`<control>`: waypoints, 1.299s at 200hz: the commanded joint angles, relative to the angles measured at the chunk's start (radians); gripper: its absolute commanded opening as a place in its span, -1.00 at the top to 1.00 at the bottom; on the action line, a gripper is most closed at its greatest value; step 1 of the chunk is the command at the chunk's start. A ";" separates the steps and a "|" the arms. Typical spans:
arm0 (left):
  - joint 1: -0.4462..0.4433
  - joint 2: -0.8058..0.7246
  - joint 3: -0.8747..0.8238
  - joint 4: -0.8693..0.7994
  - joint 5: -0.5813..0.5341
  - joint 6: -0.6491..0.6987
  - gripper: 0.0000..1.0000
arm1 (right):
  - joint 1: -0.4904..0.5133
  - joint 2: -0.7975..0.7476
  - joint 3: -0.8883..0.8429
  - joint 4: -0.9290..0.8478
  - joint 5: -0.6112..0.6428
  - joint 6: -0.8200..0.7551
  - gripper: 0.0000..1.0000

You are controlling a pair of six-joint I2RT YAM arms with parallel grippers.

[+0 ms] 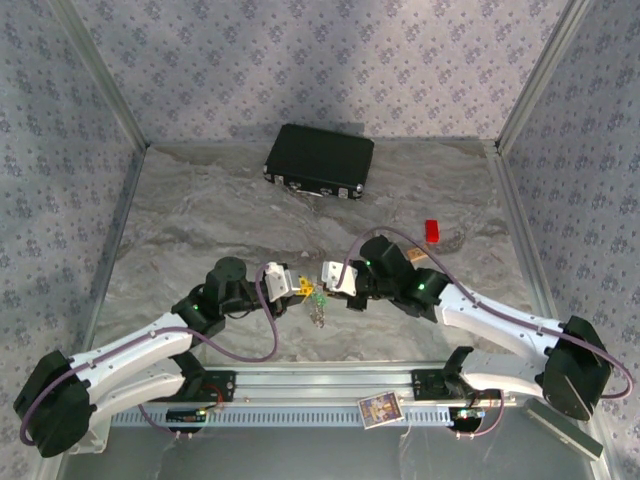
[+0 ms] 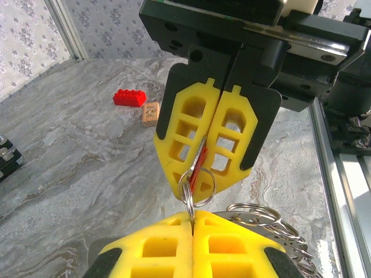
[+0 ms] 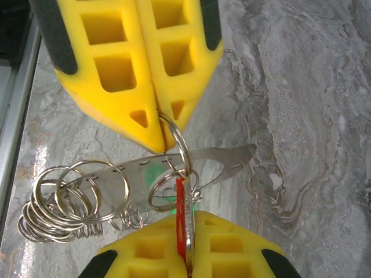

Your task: Put the keys on the keyring

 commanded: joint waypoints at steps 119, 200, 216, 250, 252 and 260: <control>-0.003 0.018 0.049 -0.011 0.001 0.017 0.42 | 0.011 -0.063 0.116 -0.115 0.094 -0.062 1.00; -0.002 -0.285 -0.017 0.023 -0.500 -0.094 0.18 | 0.051 0.001 0.244 -0.180 0.142 -0.108 1.00; 0.009 -0.374 -0.004 -0.045 -0.759 -0.147 0.06 | 0.077 0.043 0.283 -0.158 0.137 -0.115 1.00; 0.098 -0.510 0.071 -0.271 -0.945 -0.274 -0.01 | 0.149 0.174 0.404 -0.096 0.077 -0.122 1.00; 0.105 -0.516 0.076 -0.284 -0.950 -0.283 -0.01 | 0.155 0.185 0.412 -0.093 0.074 -0.123 1.00; 0.124 -0.540 0.091 -0.325 -0.976 -0.314 -0.02 | 0.169 0.221 0.440 -0.076 0.057 -0.125 1.00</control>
